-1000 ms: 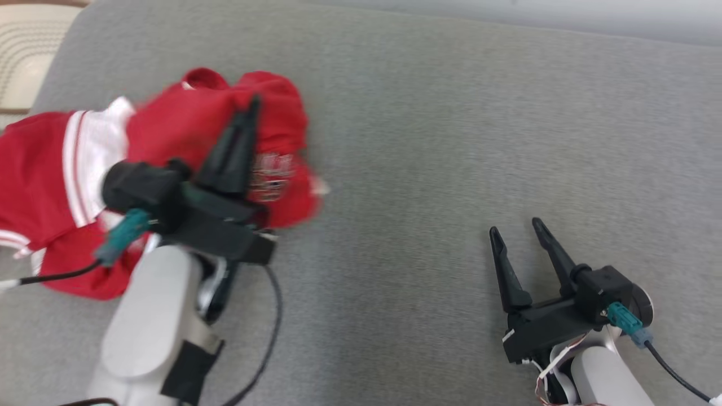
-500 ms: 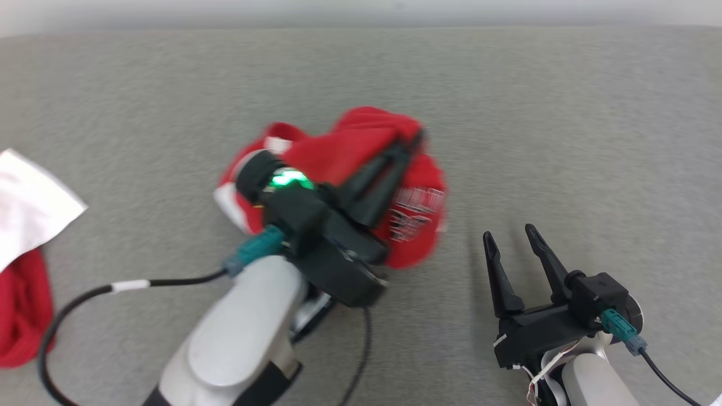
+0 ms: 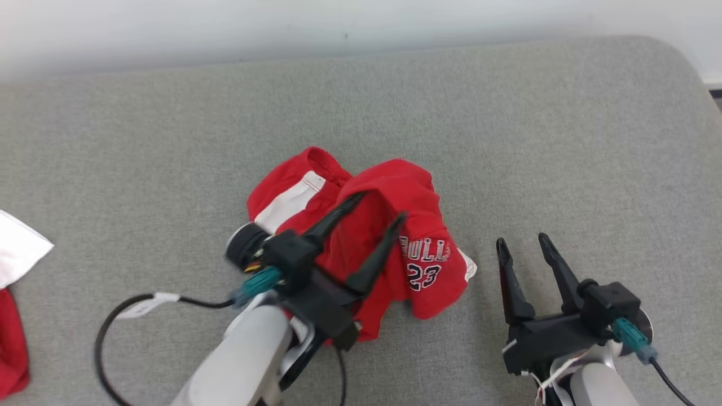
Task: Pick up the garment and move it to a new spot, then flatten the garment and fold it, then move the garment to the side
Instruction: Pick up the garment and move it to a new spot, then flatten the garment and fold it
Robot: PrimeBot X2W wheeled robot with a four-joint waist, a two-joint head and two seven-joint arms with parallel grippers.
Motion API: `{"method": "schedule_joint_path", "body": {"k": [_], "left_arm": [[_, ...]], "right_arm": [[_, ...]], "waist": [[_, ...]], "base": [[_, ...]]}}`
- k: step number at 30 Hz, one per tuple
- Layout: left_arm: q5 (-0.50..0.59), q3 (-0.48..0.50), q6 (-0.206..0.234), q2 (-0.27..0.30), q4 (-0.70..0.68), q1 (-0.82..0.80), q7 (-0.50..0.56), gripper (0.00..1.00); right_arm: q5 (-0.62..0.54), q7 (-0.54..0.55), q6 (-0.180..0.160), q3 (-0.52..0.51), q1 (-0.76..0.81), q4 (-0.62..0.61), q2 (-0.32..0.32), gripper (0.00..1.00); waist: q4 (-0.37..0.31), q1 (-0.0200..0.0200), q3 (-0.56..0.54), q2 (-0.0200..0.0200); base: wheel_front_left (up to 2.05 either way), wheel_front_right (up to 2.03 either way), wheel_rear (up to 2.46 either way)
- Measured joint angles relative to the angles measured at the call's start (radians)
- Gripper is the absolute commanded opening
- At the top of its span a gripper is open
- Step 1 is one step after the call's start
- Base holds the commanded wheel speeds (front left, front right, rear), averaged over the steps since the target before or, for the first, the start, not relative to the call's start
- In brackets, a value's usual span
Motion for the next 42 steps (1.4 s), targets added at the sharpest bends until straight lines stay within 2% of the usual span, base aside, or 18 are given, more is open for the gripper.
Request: {"method": "schedule_joint_path", "body": {"k": [11,18,25,31,42], "left_arm": [[0.085,0.236,0.010,0.006,0.003,0.179,0.000,1.00],[0.154,0.403,0.056,0.013,-0.043,0.335,0.000,1.00],[0.192,0.529,0.089,0.016,-0.089,0.443,0.000,1.00],[0.216,0.594,0.098,0.014,-0.129,0.508,0.000,1.00],[0.221,0.606,0.079,0.004,-0.147,0.539,0.000,1.00]], "right_arm": [[0.006,0.000,0.000,0.015,0.036,-0.010,0.000,1.00],[0.016,0.000,0.000,0.064,0.069,-0.023,-0.001,1.00],[0.025,0.000,0.000,0.138,0.097,-0.019,-0.003,1.00],[0.042,0.000,0.000,0.178,0.116,-0.013,-0.006,1.00],[0.050,0.000,0.000,0.239,0.109,0.071,-0.020,1.00]], "waist": [[0.025,-0.0001,-0.079,-0.0001],[0.052,-0.0001,-0.136,-0.0001],[0.078,-0.0001,-0.161,-0.0001],[0.105,-0.0002,-0.171,0.0000],[0.208,0.0000,-0.165,0.0000]], "base": [[0.00,0.00,0.00],[0.00,0.00,0.00],[0.00,0.00,0.00],[0.00,0.00,0.00],[0.00,0.00,0.00]]}}
